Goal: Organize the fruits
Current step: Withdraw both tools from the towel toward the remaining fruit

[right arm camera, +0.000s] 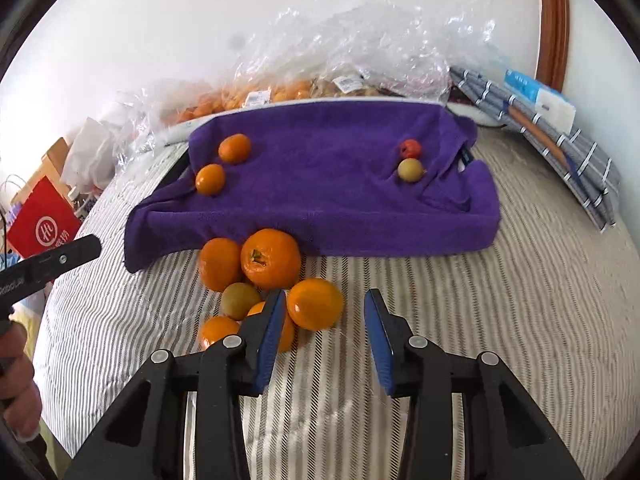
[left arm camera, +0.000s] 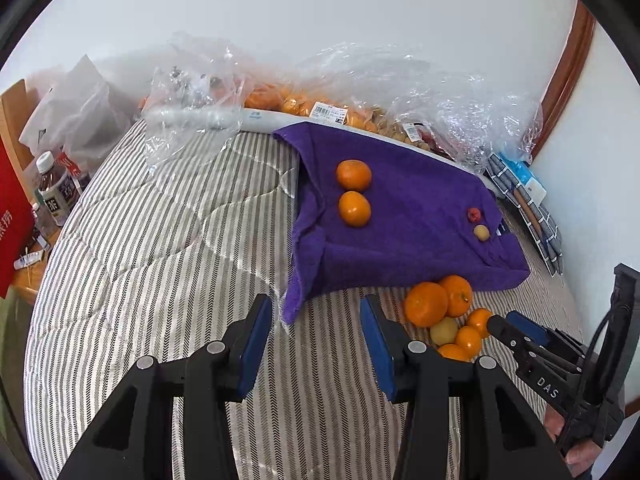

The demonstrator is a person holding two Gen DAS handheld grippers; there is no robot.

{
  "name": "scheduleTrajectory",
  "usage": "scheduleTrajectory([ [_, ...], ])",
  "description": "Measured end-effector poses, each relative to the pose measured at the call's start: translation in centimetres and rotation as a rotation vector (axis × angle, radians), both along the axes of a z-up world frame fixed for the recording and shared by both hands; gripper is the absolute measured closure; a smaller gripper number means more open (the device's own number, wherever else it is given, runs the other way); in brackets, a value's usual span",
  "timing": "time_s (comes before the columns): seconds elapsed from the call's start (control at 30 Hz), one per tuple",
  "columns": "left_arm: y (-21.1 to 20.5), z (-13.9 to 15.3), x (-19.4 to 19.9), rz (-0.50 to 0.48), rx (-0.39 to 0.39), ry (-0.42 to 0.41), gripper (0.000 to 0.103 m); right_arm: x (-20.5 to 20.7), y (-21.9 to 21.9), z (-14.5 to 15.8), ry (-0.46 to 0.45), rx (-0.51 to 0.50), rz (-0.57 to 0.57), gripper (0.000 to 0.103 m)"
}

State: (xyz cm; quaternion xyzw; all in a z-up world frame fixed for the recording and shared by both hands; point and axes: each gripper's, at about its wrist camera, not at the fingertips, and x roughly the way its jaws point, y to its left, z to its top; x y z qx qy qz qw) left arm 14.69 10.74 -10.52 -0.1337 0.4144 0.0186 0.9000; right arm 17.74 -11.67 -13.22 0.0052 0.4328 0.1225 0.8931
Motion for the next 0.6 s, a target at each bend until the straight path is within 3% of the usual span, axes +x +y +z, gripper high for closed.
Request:
scheduleTrajectory([
  [0.2,1.1,-0.8,0.1,0.003,-0.025,-0.002,0.059,1.2,0.7,-0.9,0.058,0.032,-0.016,0.062],
  [0.5,2.6,-1.8,0.3,-0.002,-0.062,0.008,0.059,2.4,1.3,-1.6,0.071,-0.031,-0.040,0.062],
  [0.6,2.9,-2.0,0.5,0.000,-0.065,0.018,0.059,2.6,1.4,-2.0,0.079,-0.055,-0.039,0.068],
])
